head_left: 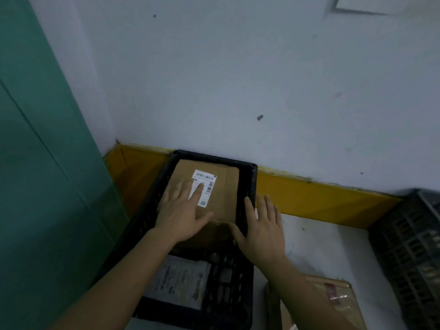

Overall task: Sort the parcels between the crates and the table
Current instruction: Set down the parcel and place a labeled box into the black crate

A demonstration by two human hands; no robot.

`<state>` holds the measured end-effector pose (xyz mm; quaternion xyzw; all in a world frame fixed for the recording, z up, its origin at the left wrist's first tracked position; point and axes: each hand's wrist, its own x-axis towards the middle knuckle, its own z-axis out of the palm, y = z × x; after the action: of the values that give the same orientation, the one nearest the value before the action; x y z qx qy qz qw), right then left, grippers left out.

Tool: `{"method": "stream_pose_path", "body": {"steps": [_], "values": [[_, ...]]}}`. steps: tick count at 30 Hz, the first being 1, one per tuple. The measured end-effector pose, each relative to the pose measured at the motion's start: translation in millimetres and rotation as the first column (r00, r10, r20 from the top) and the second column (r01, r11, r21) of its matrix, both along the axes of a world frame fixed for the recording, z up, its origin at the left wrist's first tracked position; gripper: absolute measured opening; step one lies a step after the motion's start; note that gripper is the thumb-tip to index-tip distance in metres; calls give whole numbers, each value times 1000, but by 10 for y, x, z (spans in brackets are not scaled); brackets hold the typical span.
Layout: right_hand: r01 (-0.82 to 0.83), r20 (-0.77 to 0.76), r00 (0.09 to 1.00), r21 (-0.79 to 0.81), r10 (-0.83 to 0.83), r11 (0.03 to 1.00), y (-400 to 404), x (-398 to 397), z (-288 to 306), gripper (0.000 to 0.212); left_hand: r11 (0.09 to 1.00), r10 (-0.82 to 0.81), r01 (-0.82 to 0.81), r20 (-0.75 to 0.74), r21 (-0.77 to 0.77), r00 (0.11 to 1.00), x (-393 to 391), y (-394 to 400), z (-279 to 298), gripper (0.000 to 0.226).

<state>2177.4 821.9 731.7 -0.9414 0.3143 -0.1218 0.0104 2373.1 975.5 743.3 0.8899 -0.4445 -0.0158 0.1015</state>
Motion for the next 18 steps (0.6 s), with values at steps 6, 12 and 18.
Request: {"method": "stream_pose_path", "body": {"steps": [6,12,18], "values": [[174,-47,983,-13,-175,985,-257,-895,-151,91,977,-196,188,-81,-100,977,-929,-521,235,88],[310,-126,945,55,-302,949,-570,-1777,-368,91,955,-296,293,-74,-57,952,-1707,-848,266,87],[311,-169,943,145,-286,939,-720,-2580,-600,87,975,-219,220,-259,-24,941,-2402,-1004,-152,91]]}}
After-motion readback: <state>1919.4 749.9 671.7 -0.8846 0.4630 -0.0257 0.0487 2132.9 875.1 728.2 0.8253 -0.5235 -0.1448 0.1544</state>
